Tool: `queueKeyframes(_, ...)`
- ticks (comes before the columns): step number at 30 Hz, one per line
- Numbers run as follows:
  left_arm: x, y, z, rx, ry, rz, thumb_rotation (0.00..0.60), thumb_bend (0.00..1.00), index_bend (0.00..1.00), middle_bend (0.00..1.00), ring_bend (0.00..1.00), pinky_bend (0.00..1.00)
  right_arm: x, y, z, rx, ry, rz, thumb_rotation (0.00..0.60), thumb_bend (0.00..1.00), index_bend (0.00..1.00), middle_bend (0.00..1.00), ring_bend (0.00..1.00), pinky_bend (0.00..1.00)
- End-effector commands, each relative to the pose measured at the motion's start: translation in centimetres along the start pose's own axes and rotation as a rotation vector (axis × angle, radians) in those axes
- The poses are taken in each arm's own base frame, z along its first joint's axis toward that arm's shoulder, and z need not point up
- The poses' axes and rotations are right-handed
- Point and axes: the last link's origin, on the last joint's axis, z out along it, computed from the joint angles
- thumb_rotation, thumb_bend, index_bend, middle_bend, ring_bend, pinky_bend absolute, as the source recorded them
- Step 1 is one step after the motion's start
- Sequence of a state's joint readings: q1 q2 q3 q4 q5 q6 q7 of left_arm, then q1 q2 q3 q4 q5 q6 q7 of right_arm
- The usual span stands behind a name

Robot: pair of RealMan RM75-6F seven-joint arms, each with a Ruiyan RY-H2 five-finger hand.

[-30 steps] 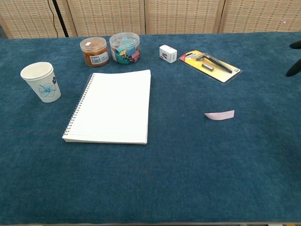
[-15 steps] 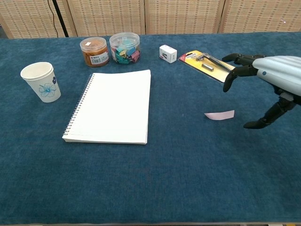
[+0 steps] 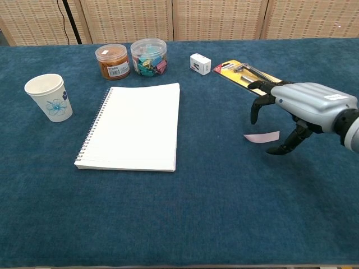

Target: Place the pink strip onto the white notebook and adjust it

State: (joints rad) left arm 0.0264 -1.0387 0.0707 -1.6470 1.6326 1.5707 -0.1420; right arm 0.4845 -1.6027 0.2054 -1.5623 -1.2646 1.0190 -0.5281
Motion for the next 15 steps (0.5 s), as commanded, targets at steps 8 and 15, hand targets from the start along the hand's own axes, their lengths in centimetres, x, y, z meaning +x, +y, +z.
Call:
queueKeyframes(8, 0.1, -0.1, 0.1, 0.009, 0.000, -0.006, 0.600, 0.00, 0.00, 0.00, 0.00, 0.00, -0.6, 0.1, 1.2, -0.012, -0.014, -0.010, 0.600, 0.36, 0.42, 0.00, 0.00, 0.00)
queueKeyframes(15, 0.0, 0.0, 0.2, 0.011, -0.004, -0.007, 0.600, 0.00, 0.00, 0.00, 0.00, 0.00, -0.7, 0.0, 1.7, -0.013, -0.024, -0.010, 0.600, 0.36, 0.43, 0.00, 0.00, 0.00)
